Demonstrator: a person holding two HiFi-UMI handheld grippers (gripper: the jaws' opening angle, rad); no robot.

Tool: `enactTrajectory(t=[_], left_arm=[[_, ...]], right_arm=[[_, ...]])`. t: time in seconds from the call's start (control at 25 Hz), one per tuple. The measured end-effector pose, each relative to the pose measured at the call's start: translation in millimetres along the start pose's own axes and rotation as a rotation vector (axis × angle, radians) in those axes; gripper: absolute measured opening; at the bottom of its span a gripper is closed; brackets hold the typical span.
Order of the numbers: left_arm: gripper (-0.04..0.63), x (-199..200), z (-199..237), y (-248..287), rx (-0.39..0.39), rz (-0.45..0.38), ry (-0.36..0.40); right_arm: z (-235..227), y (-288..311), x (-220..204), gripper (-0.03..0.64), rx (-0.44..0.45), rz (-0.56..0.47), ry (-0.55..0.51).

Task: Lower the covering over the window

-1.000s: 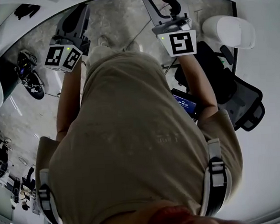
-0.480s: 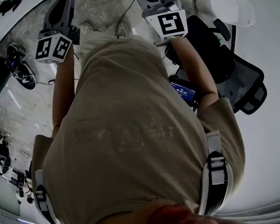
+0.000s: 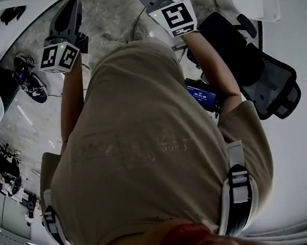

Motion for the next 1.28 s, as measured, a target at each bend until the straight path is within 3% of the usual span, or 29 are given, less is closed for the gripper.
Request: enactTrajectory(t=[0.24,0.28,0.36,0.84,1.0,1.16,1.28], left_arm=[[0.035,-6,4,-14,-0.015,0.02,0.021],[0.035,-7,4,-14,-0.019,0.025,0.028],[0.035,-7,4,-15,-0.03,0.032,0.045],[0.035,-3,-22,-5,-0.149,0.044,0.104],[0.035,6,-11,3,-0.219,0.058,0.085],[0.043,3,-32,6,-0.317,0.066,0.051],[0.108,4,-44,7,-0.422,0.075,0.004]], right_arm=[[13,1,-11,0.159,-0.022,0.039,0.03],[13,0,-13,0.09,-0.034,0.054,0.021],[13,-3,-15,0.054,-0.06,0.074,0.019],[34,-26,-12,0.049,-0.099,0.028,0.097],[37,-21,-4,0.049,-0.132,0.023,0.122],[37,-38,-9,0.048,-0.166,0.0,0.176],[39,-44,-5,0.048,-0.178,-0.025,0.229]])
Point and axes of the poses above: the fingertips, and each gripper's own axes: y forward along the fingers, z to its left, x out of its top, the point moved 2 cm from there along -y, backward along the fingers, and after that the axes turned 12 degrees about z, right-handed, at the moved point
